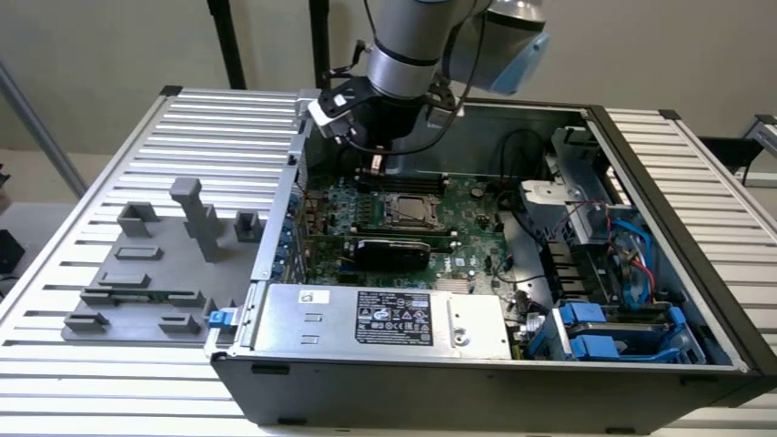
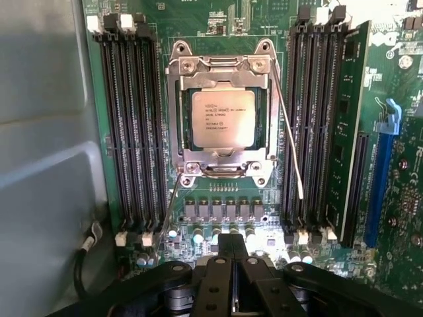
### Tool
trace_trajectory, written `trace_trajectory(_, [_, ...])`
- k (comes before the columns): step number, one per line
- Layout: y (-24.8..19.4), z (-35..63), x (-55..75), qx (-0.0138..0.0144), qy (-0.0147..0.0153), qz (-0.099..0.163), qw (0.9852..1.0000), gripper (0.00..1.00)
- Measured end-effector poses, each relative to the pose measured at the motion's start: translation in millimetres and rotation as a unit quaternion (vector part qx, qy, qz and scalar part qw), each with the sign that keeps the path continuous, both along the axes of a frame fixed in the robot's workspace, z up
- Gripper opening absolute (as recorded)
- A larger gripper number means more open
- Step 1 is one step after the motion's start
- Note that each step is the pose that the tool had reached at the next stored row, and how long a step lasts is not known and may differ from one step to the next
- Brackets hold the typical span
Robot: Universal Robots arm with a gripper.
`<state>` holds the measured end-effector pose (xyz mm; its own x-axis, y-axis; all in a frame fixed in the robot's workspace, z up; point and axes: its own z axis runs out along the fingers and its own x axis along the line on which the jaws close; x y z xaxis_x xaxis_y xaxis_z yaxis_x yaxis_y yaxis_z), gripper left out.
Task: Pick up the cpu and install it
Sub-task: 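Install the first cpu locking lever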
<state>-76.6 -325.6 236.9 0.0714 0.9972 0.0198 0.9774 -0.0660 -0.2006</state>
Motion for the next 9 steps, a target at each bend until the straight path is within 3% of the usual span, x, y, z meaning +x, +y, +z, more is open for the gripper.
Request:
trace_trajectory(3, [0.0,0.0,0.0,0.0012,-0.0001,-0.021,0.9998,0.11])
trace_trajectory(9, [0.1,-1.8,-1.1,0.0013,-0.0002,-0.064,0.9979,0.11])
